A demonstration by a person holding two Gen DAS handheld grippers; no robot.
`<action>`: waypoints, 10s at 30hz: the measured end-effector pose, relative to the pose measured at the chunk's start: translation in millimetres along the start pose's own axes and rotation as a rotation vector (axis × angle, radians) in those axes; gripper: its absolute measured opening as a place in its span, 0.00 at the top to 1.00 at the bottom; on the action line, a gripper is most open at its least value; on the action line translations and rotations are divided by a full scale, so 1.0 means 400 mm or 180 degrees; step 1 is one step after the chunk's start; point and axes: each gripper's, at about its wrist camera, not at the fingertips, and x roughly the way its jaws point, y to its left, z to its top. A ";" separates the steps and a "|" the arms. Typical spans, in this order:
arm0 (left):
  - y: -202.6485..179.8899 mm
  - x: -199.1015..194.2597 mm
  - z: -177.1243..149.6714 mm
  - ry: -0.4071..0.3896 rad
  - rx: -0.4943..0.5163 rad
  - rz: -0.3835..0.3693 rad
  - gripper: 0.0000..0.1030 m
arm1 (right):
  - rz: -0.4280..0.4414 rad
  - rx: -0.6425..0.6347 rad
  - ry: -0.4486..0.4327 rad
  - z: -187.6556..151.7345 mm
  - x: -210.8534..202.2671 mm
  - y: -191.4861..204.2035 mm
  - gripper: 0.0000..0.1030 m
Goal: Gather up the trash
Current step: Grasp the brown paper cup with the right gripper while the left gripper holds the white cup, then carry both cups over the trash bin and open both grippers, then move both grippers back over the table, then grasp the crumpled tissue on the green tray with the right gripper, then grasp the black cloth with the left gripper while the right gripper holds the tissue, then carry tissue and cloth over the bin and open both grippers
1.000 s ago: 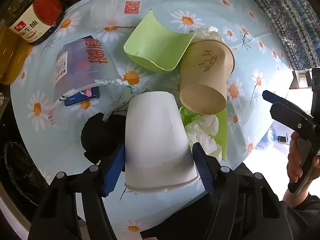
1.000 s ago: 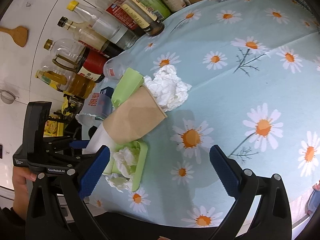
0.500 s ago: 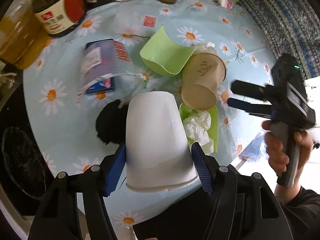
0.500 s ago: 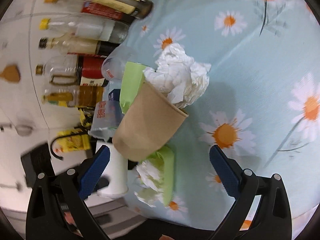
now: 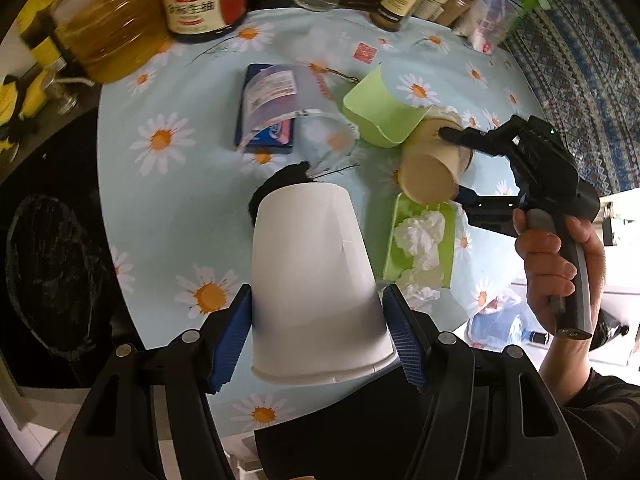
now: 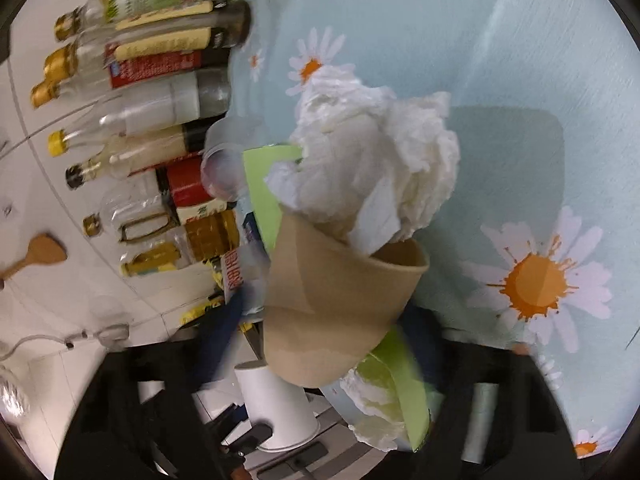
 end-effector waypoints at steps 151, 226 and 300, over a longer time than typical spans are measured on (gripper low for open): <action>0.161 0.024 -0.180 -0.0517 -0.0958 -0.0309 0.23 | -0.2836 -0.3501 0.0891 -0.341 0.162 0.170 0.35; 0.026 0.161 0.019 -0.0409 -0.0953 -0.0011 0.36 | -0.1832 -0.3594 0.0701 -0.356 -0.113 0.282 0.70; 0.993 -0.099 -0.238 -0.0575 -0.1600 -0.0319 0.24 | -0.2041 -0.3332 0.1052 -0.692 0.981 0.629 0.46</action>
